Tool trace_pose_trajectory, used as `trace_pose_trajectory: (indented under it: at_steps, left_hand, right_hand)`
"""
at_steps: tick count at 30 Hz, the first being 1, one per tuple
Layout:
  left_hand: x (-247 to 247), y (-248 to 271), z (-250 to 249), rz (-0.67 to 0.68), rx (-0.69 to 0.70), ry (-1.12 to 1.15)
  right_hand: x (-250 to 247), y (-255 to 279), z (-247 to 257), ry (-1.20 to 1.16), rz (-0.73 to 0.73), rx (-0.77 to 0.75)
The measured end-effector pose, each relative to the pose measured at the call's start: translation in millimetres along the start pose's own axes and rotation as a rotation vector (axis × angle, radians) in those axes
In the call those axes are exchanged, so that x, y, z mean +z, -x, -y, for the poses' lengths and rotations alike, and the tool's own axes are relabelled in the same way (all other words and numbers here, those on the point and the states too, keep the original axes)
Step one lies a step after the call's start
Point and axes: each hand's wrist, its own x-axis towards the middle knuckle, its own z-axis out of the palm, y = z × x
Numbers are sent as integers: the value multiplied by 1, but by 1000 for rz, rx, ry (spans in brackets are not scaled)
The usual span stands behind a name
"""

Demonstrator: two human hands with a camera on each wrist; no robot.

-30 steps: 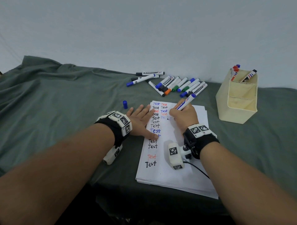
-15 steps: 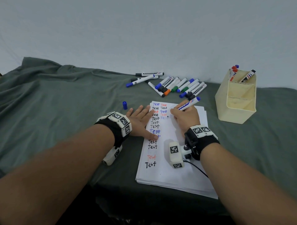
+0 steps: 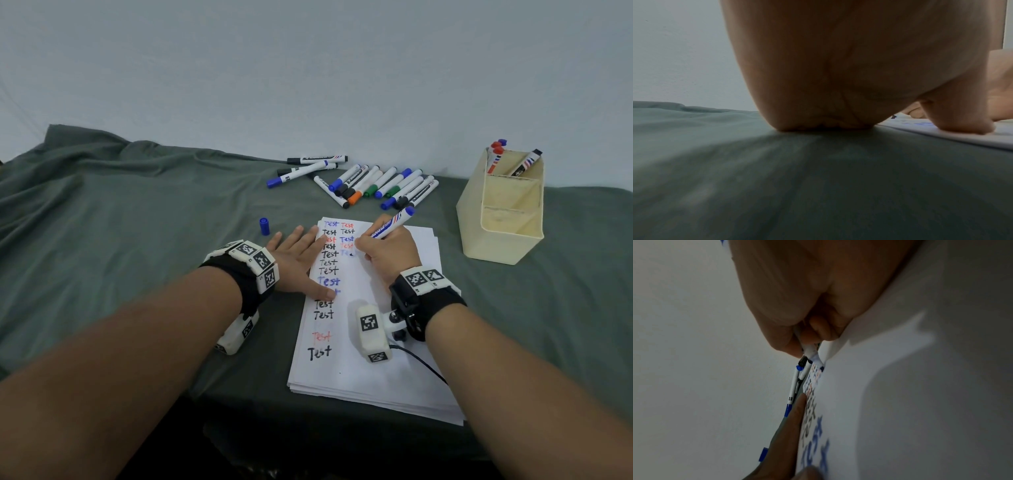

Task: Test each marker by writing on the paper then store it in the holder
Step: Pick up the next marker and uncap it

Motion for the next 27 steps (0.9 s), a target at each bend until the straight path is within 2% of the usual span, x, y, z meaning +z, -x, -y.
trace_pose_trajectory:
  at_steps: [3, 7, 24, 27]
  left_hand:
    - [0, 1, 0, 0, 1, 0]
    - [-1, 1, 0, 0, 6, -6]
    - [-2, 4, -3, 0, -9, -11]
    - [-3, 3, -3, 0, -6, -15]
  right_hand:
    - [-2, 1, -1, -31, 22, -5]
    - [-4, 0, -4, -73, -67, -1]
    - [0, -2, -6, -74, 39, -14]
    - [-2, -5, -10, -106, -32, 8]
